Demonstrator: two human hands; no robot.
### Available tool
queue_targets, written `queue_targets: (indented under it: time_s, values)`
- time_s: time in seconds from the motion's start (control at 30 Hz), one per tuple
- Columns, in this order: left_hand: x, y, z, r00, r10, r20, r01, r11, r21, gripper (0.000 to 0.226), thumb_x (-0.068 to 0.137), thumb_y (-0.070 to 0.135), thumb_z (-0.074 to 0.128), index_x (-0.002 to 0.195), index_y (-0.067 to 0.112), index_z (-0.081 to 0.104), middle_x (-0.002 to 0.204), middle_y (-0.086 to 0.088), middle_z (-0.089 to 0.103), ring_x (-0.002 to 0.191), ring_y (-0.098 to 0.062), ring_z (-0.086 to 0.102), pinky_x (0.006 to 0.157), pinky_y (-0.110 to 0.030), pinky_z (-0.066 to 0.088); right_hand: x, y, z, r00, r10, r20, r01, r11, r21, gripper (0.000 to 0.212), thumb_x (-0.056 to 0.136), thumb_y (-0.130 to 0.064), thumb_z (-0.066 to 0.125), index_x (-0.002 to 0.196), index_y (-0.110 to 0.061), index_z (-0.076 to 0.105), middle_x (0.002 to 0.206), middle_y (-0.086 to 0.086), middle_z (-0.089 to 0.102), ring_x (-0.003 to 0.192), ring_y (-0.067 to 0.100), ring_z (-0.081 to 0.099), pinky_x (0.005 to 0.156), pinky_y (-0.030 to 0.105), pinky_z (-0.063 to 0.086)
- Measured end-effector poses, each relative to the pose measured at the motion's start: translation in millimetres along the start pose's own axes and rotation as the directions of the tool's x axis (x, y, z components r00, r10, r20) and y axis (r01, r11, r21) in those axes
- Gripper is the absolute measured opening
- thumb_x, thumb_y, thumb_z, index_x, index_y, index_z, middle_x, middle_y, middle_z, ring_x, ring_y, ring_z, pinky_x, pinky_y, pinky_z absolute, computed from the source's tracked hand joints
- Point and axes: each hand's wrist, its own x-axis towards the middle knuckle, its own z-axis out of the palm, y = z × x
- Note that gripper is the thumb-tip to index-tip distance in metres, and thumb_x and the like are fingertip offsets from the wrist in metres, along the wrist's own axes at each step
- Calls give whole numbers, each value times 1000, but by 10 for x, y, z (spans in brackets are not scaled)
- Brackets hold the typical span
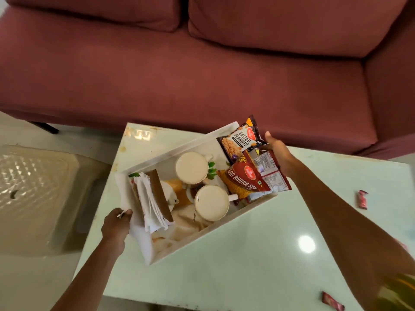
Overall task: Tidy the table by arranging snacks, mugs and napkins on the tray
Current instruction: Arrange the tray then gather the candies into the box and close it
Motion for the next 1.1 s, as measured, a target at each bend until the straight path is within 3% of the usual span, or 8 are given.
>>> queue_targets:
  time_s: [0.07, 0.2, 0.3, 0.4, 0.47, 0.8, 1.0, 1.1]
  values:
    - [-191, 129, -128, 1000, 17, 25, -17, 1000, -9, 35, 91, 18, 53, 119, -2, 51, 127, -27, 52, 116, -45, 51, 100, -52, 43, -361, 5, -144, 999, -32, -19, 32, 999, -1, 65, 85, -62, 45, 120, -9, 57, 118, 18, 63, 104, 36, 61, 99, 52, 44]
    - [-658, 384, -386, 987, 95, 128, -93, 996, -18, 20, 93, 20, 48, 102, 4, 54, 112, -21, 53, 101, -38, 53, 80, -43, 44, -1166, 16, -446, 995, -29, -96, 23, 998, -61, 75, 68, -65, 65, 110, -4, 61, 104, 17, 68, 92, 32, 66, 88, 45, 52]
    - [-977, 562, -543, 980, 126, 154, -130, 991, 16, 39, 93, 22, 48, 129, 6, 46, 134, -20, 48, 122, -41, 47, 92, -48, 44, -1688, 105, -661, 991, -24, -133, 17, 998, -53, 59, 66, -52, 74, 98, -3, 66, 90, 16, 71, 78, 29, 68, 70, 35, 54]
    - [-1316, 734, -657, 958, 191, 212, -203, 979, 35, 40, 94, 22, 47, 129, 3, 44, 136, -22, 47, 122, -40, 46, 92, -47, 44, -2187, 240, -871, 982, -38, -183, 38, 999, -3, 48, 66, -39, 79, 92, 0, 68, 85, 16, 71, 66, 24, 66, 58, 28, 51]
    - [-1518, 806, -683, 947, 225, 230, -241, 970, 42, 39, 94, 21, 48, 129, 4, 45, 135, -20, 48, 116, -38, 49, 86, -41, 42, -2428, 327, -1008, 974, -61, -217, 68, 997, 23, 49, 64, -34, 82, 92, 3, 68, 86, 17, 71, 65, 24, 66, 60, 28, 52]
    - [-2223, 818, -283, 926, 256, 276, -305, 940, 151, 48, 94, 21, 48, 138, 6, 36, 143, -19, 41, 127, -39, 41, 104, -51, 39, -3045, 762, -1731, 960, -44, -276, 67, 995, 75, 37, 64, -34, 81, 82, -5, 68, 79, 13, 70, 64, 27, 68, 60, 30, 55]
    - [-2357, 651, 129, 943, 224, 247, -267, 951, 155, 45, 93, 21, 49, 135, 6, 41, 138, -20, 45, 123, -40, 45, 96, -49, 44, -2851, 979, -2074, 966, -67, -251, 88, 993, 74, 25, 66, -33, 79, 74, -15, 63, 72, 7, 69, 62, 23, 67, 57, 29, 53]
    - [-2335, 574, 291, 953, 214, 212, -254, 950, 182, 44, 93, 21, 50, 134, 6, 43, 138, -20, 46, 123, -39, 45, 98, -49, 44, -2646, 1085, -2130, 965, -55, -257, 72, 996, 57, 36, 67, -35, 78, 87, -7, 68, 78, 11, 71, 67, 26, 67, 57, 29, 52]
